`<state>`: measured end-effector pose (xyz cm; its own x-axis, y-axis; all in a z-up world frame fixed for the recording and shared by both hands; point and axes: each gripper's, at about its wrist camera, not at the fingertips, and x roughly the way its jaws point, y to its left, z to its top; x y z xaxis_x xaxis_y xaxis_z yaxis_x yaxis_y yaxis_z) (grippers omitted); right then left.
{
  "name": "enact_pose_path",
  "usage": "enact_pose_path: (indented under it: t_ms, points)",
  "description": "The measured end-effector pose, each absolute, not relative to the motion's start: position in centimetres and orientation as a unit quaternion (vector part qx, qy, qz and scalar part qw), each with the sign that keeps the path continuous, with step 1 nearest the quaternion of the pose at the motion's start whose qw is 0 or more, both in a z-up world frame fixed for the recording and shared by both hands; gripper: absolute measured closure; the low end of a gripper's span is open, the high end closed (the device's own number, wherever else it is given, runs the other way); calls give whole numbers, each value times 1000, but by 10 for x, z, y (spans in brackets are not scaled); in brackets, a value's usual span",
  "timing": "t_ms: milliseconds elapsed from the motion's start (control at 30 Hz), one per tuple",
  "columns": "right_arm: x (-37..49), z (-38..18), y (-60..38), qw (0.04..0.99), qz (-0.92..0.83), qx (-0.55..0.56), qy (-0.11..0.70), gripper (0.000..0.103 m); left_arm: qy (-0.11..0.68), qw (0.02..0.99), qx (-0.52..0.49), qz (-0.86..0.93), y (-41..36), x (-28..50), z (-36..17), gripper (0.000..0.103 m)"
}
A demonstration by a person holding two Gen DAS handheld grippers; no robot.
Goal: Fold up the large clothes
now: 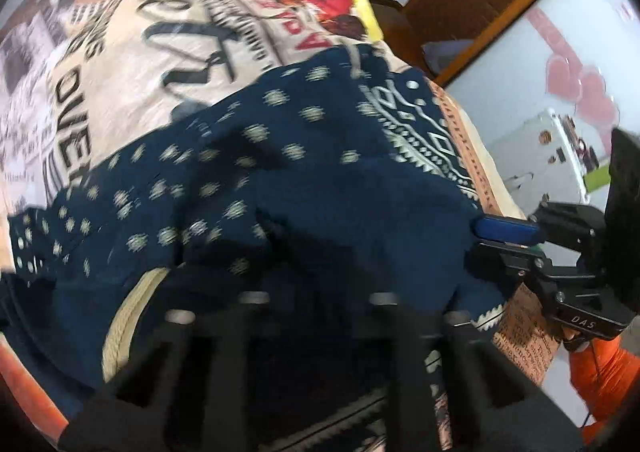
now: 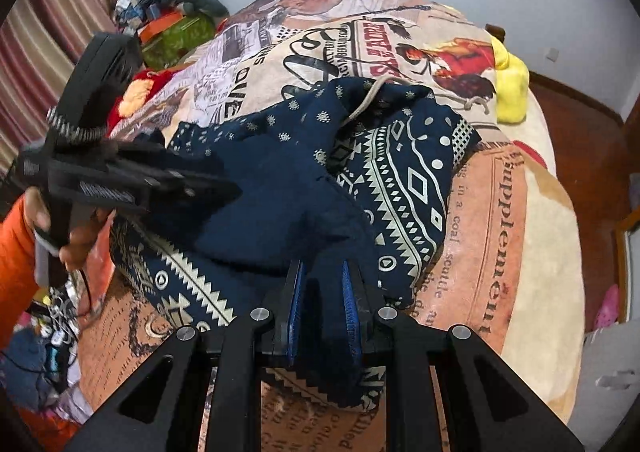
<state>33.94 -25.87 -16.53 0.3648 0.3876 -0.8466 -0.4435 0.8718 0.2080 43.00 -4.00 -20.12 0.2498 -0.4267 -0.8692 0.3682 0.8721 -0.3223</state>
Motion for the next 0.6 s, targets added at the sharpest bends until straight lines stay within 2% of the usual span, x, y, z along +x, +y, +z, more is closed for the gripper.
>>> enact_pose_path:
  t_ms: [67,367,600]
  points:
    - [343,-166,-260,824,255,-16,505,87,524,816,8,-243,-52,424,-184,92]
    - [346,-157,-270,831,261,7,490,87,380,891,42,-247,-69,431,-85,94]
    - [352,-144,-284,840,254,52,476,87,356,901,46,-244,-98,476,-83,98]
